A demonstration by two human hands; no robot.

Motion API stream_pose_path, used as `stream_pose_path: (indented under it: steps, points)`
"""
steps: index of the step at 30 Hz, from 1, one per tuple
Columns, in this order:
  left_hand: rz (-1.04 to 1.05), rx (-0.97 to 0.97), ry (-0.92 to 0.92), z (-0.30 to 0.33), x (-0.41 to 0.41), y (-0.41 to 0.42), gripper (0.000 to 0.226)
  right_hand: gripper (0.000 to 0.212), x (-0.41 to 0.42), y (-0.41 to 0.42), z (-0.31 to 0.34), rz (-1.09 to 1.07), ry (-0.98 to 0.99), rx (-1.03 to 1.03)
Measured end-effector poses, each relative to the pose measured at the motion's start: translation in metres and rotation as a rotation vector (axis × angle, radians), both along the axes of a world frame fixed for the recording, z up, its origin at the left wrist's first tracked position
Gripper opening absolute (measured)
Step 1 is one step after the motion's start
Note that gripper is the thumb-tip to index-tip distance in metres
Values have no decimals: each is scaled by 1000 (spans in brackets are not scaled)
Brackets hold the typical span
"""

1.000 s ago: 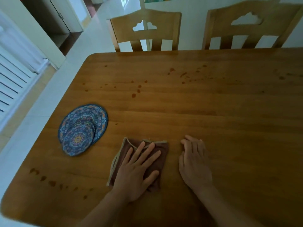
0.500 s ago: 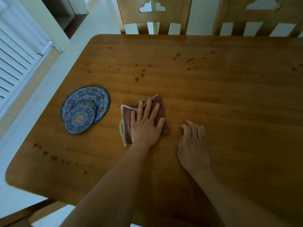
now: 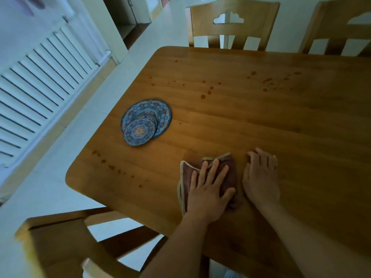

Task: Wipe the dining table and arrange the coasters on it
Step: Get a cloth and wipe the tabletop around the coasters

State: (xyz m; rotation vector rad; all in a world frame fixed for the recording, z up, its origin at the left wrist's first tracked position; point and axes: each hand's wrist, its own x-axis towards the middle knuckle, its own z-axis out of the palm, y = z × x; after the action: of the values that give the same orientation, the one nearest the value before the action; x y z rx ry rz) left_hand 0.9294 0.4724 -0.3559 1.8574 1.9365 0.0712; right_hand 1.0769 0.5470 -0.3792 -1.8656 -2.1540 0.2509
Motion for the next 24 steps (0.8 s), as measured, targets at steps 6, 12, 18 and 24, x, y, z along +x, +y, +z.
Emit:
stream_pose_path:
  steps: [6,12,18,24]
  points:
    - [77,-60,11,4,-32,-9,70,33,0,-2,4,1,-4,-22]
    - [133,-56,46,0,-57,25,70,35,-3,0,4,-1,-36,-34]
    - [94,-151,-90,10,-67,39,70,28,-27,-1,14,-161,281,-1]
    - [27,-323,-388,56,-118,55,43,37,-138,-23,23,212,333,-39]
